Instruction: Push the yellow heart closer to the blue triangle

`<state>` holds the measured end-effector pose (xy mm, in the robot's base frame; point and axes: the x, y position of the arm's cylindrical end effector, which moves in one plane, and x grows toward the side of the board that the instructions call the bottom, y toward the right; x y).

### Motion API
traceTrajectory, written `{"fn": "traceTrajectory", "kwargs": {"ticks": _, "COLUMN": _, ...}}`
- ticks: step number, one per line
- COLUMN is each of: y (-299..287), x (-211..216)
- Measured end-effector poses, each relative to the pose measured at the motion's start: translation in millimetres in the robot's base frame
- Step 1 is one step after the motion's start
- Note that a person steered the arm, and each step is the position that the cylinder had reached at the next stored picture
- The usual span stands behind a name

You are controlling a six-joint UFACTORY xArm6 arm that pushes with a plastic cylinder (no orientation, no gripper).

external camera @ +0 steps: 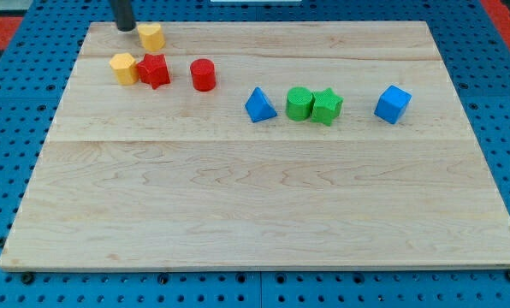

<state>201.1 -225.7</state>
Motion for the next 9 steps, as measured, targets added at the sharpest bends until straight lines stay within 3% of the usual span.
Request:
{"fn": "traceTrajectory", "kwargs": {"ticks": 3, "y": 5, "x": 0}}
{"fn": "traceTrajectory", "kwargs": {"ticks": 4, "y": 46, "x": -5}}
{"fn": "traceTrajectory", "kwargs": {"ticks": 7, "y": -8, "x": 17}}
{"fn": "traceTrajectory", "kwargs": {"ticks": 9, "y": 125, "x": 54}}
